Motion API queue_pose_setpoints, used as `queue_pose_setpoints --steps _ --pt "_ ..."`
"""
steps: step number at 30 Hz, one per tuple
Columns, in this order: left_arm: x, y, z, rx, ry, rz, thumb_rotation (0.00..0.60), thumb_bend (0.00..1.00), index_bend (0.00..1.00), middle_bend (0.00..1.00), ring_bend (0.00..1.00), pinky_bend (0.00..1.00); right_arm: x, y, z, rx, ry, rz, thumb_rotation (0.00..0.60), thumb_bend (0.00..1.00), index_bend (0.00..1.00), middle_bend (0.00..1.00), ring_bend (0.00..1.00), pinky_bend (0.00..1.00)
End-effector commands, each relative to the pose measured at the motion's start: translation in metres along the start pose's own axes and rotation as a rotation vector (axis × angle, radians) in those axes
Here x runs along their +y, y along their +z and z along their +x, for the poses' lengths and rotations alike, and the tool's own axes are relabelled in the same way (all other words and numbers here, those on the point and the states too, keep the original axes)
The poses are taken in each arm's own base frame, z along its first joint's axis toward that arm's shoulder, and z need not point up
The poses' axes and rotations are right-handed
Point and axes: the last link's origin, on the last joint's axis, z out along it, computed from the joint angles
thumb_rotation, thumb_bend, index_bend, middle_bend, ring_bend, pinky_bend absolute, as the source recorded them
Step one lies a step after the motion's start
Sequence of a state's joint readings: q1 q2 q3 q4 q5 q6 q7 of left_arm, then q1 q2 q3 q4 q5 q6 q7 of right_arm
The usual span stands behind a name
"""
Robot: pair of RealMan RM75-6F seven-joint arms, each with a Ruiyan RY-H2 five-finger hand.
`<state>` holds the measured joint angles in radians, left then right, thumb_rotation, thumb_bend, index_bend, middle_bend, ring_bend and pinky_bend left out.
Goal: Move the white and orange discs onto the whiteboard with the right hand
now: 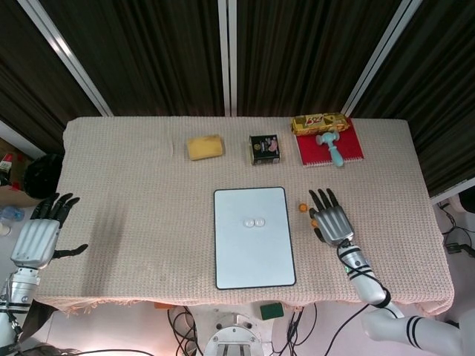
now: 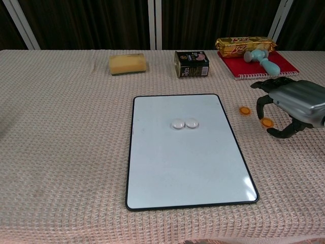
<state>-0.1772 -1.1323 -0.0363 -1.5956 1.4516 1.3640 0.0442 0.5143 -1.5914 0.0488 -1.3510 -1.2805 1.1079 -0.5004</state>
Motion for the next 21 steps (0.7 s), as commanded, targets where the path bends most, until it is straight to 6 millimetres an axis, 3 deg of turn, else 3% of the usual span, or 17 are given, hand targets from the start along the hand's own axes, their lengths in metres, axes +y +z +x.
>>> queue_pose_setpoints --steps 1,6,13,21 --pt "0.0 0.0 0.0 0.001 0.0 0.0 0.512 0.04 0.13 0.09 0.0 0.11 -0.018 -0.004 0.016 0.041 0.009 0.082 0.6 0.36 0.56 0.02 0.0 0.0" --pt "0.0 0.0 0.0 0.0 0.001 -0.001 0.511 0.04 0.13 0.09 0.0 0.11 -0.062 -0.002 0.033 0.063 -0.002 0.249 0.6 0.36 0.57 0.02 0.0 0.0" --pt "-0.002 -0.001 0.002 0.007 -0.001 0.007 0.511 0.04 0.13 0.09 0.0 0.11 -0.117 0.014 0.035 0.05 -0.046 0.383 0.6 0.36 0.57 0.02 0.0 0.0" --pt "-0.005 0.0 0.002 0.006 -0.006 0.009 0.51 0.04 0.13 0.09 0.0 0.11 -0.136 0.023 0.032 0.055 -0.083 0.4 0.6 0.36 0.57 0.02 0.0 0.0"
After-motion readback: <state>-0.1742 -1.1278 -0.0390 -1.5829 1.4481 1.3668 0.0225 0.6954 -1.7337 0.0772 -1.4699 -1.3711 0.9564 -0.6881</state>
